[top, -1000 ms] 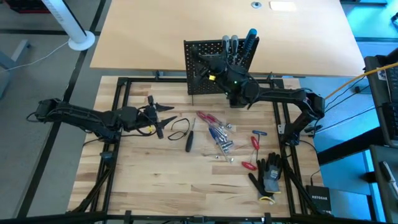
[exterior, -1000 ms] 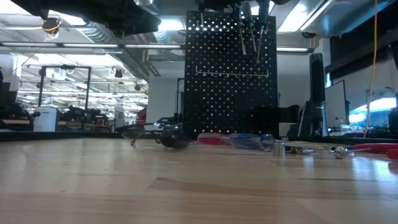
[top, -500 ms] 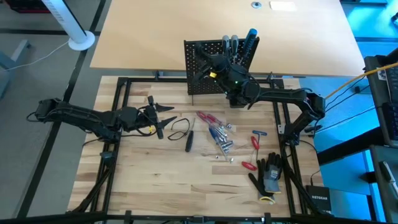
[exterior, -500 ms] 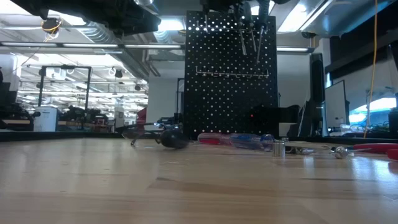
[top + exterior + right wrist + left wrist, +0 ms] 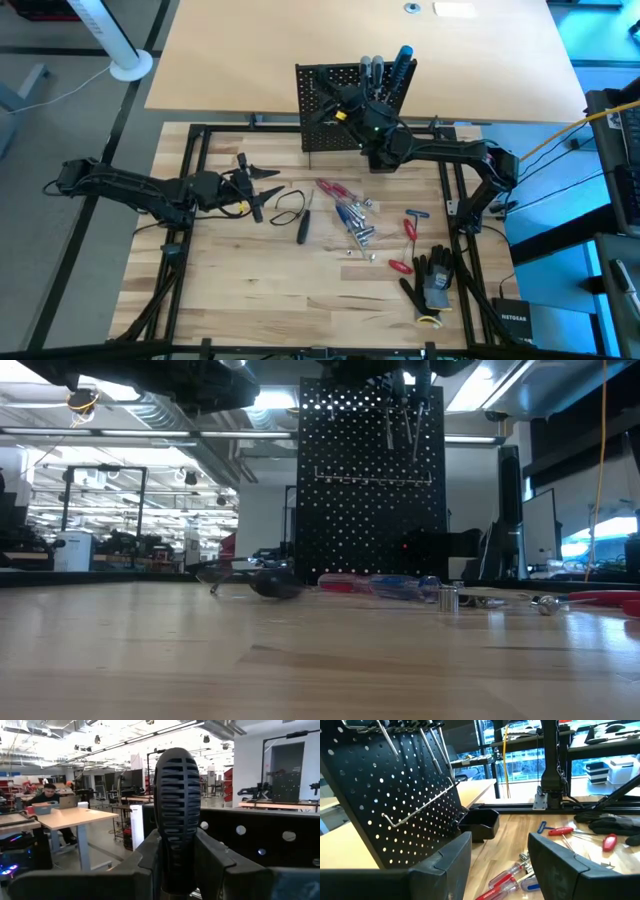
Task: Hang tools onto peg board
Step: Hang the black screwdriver on the peg board
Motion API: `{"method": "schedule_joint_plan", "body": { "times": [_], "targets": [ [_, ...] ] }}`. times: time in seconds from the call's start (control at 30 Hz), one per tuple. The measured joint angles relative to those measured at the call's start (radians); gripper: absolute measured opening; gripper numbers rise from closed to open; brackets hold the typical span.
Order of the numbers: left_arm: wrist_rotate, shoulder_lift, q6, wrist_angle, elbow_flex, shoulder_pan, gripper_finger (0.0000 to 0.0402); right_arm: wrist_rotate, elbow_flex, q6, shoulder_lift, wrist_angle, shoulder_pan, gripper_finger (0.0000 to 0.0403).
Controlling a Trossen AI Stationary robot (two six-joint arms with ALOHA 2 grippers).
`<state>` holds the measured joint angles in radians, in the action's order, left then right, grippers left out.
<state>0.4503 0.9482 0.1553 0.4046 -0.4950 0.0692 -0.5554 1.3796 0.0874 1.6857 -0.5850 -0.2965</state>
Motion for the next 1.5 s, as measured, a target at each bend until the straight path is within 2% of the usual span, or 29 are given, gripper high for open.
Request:
{"method": "schedule_joint_plan", "body": {
  "times": [0.67, 0.87, 1.13, 1.33, 1.5],
  "targets": [
    [0.000, 0.000, 0.002, -0.001, 0.000, 0.000, 0.0184, -0.029, 0.002, 0.020, 0.000, 0.050, 0.004, 0.0087],
    [0.000, 0.000, 0.008, 0.000, 0.000, 0.000, 0.0184, -0.046, -0.003, 0.095, -0.010, -0.009, 0.064, 0.0087],
    [0.000, 0.000, 0.000, 0.009, 0.000, 0.000, 0.0184, -0.052, -0.002, 0.140, -0.049, -0.004, 0.144, 0.0087],
    [0.000, -0.001, -0.035, 0.119, -0.001, 0.017, 0.0184, 0.031, -0.001, 0.116, -0.054, 0.057, 0.256, 0.0087],
    [0.000, 0.011, -0.039, 0.113, -0.028, 0.046, 0.0184, 0.086, -0.001, 0.077, -0.045, 0.072, 0.345, 0.0087]
  ]
}}
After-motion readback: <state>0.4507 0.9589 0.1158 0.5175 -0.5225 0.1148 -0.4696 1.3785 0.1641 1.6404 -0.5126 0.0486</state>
